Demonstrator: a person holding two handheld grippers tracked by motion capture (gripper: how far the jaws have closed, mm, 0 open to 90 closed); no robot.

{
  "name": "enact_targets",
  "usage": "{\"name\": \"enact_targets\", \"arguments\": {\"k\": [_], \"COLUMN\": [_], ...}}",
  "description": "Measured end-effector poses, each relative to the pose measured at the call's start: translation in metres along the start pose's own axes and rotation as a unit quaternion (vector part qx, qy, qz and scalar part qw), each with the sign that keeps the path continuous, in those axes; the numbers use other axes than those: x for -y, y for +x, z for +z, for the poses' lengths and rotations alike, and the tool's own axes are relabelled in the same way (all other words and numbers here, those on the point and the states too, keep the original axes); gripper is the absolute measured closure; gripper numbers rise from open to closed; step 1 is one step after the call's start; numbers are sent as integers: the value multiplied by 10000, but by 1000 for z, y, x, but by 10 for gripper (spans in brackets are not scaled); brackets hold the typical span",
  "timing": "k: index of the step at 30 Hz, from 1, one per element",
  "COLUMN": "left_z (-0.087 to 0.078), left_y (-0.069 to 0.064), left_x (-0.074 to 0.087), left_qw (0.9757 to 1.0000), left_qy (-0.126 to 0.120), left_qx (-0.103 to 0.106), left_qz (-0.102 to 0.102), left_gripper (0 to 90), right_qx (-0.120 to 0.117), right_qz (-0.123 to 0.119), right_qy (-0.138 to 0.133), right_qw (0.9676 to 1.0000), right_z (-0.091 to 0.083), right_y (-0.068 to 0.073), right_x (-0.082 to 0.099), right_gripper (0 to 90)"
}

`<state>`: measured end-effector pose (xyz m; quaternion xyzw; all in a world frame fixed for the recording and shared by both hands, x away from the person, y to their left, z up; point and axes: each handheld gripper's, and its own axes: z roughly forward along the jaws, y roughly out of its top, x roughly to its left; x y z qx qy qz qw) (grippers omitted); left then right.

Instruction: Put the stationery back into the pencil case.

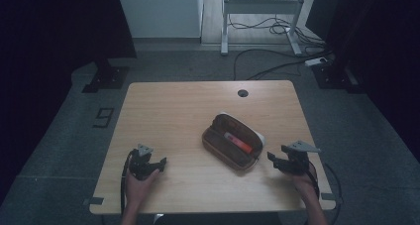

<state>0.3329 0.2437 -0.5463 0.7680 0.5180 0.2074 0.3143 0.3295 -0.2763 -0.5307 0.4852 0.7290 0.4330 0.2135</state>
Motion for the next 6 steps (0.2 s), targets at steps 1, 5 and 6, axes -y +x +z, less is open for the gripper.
{"name": "enact_targets", "arguments": {"k": [1,5,6], "left_z": [0,0,0], "left_y": [0,0,0], "left_x": [0,0,0], "left_qw": [10000,10000,10000], "left_qy": [-1,6,6], "left_qx": [0,-1,-1], "left_qz": [0,9,9], "left_gripper": [222,223,222], "right_qx": [4,-22,-9], "right_qz": [13,-49,-65], "right_qy": [9,138,169], "right_qw": [10000,9999,9998], "right_z": [1,6,8], "right_y": [0,2,3], "right_x": [0,3,4], "right_gripper": [288,280,279]}}
